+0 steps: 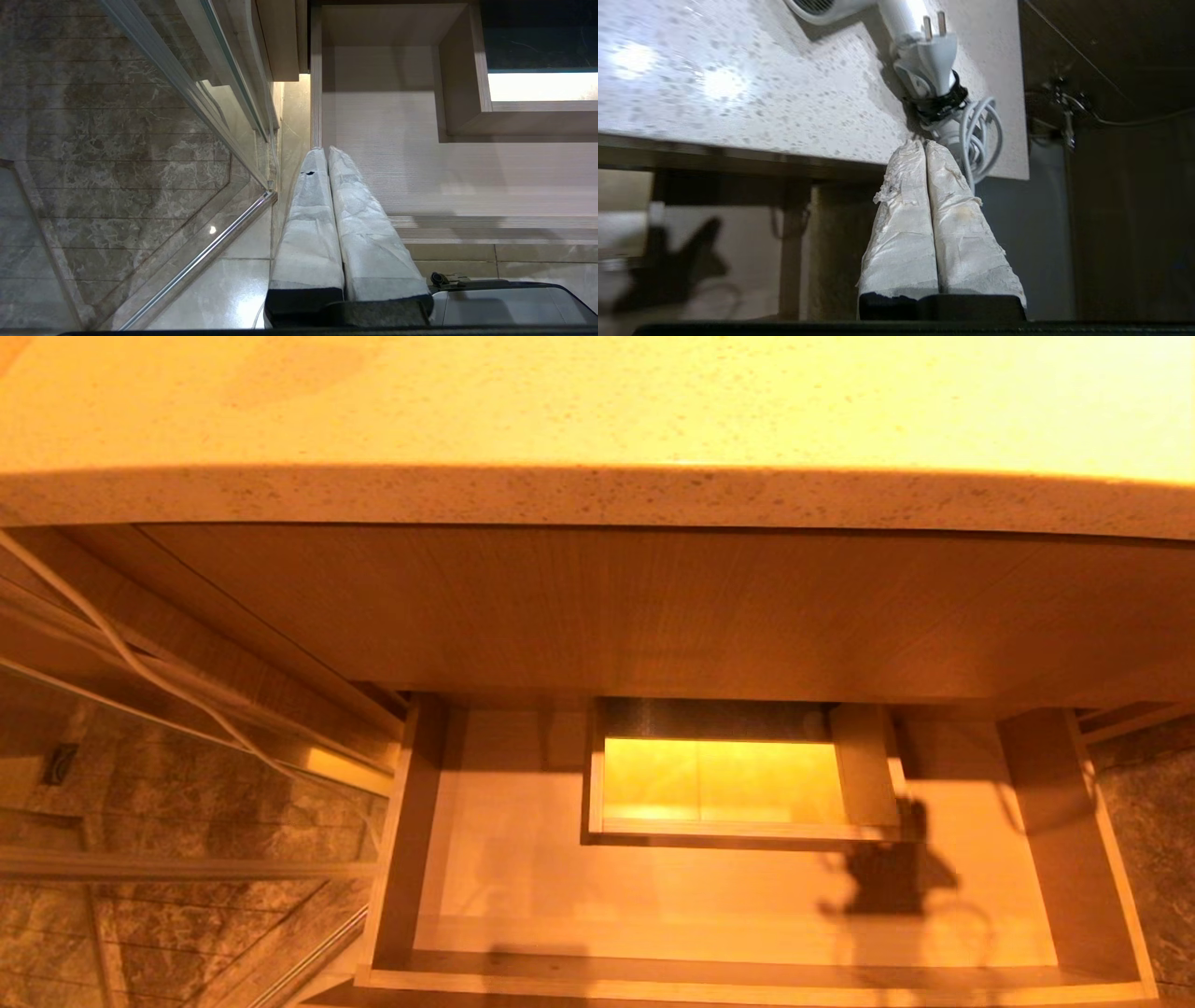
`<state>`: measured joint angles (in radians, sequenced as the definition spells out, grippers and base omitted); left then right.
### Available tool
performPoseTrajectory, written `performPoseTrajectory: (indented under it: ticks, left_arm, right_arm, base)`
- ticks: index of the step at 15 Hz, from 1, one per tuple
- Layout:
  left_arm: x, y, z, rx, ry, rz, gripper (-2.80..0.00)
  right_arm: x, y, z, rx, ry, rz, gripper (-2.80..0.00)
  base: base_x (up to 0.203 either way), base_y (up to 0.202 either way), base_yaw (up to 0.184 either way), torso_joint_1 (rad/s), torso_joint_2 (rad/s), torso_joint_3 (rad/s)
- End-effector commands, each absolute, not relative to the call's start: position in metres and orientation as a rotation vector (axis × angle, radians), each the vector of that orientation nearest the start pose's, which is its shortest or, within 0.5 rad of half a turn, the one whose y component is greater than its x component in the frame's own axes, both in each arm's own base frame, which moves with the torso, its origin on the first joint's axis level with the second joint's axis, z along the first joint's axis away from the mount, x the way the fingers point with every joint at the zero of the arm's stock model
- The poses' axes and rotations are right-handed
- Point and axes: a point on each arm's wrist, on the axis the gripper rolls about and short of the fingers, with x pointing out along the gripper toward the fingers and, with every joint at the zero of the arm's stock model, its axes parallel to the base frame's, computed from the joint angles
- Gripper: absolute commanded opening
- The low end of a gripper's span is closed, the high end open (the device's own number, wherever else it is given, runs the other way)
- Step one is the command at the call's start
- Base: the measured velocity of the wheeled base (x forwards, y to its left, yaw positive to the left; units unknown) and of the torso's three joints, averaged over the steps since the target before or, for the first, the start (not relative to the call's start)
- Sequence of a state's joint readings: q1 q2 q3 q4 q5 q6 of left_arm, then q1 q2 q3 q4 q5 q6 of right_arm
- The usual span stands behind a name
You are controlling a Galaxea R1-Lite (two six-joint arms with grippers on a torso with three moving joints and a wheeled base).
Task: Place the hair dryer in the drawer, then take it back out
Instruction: Pick up the hairdryer
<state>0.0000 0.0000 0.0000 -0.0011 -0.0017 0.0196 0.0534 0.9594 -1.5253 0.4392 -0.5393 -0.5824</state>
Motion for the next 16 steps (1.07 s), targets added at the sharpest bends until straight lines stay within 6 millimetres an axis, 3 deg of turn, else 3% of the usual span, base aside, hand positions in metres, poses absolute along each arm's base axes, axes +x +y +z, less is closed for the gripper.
performPoseTrajectory:
  ticks: [1, 4, 7, 9, 12, 15, 16]
  left_arm:
    - [-0.023, 0.0, 0.075, 0.02, 0.0, -0.002, -2.8]
    - [-0.023, 0.0, 0.075, 0.02, 0.0, -0.002, -2.8]
    - [-0.023, 0.0, 0.075, 0.02, 0.0, -0.002, -2.8]
    - [-0.023, 0.0, 0.075, 0.02, 0.0, -0.002, -2.8]
    - [-0.023, 0.0, 0.075, 0.02, 0.0, -0.002, -2.8]
    - [-0.023, 0.0, 0.075, 0.02, 0.0, -0.002, -2.8]
    - [-0.023, 0.0, 0.075, 0.02, 0.0, -0.002, -2.8]
  right_arm:
    - [0.067, -0.011, 0.413, -0.571, 0.14, -0.606, -2.8]
    - [0.11, -0.014, 0.407, -0.63, 0.245, -0.665, -2.8]
    - [0.135, -0.024, 0.41, -0.659, 0.269, -0.745, -2.8]
    - [0.142, -0.029, 0.417, -0.64, 0.238, -0.789, -2.8]
    - [0.147, -0.037, 0.443, -0.606, 0.164, -0.846, -2.8]
    - [0.145, -0.041, 0.448, -0.533, 0.18, -0.838, -2.8]
    - [0.146, -0.042, 0.447, -0.524, 0.185, -0.838, 0.0]
  base:
    - [0.0, 0.0, 0.0, 0.0, 0.0, 0.0]
    - [0.0, 0.0, 0.0, 0.0, 0.0, 0.0]
    - [0.0, 0.0, 0.0, 0.0, 0.0, 0.0]
    - [0.0, 0.0, 0.0, 0.0, 0.0, 0.0]
    - [0.0, 0.0, 0.0, 0.0, 0.0, 0.0]
    - [0.0, 0.0, 0.0, 0.0, 0.0, 0.0]
    - [0.0, 0.0, 0.0, 0.0, 0.0, 0.0]
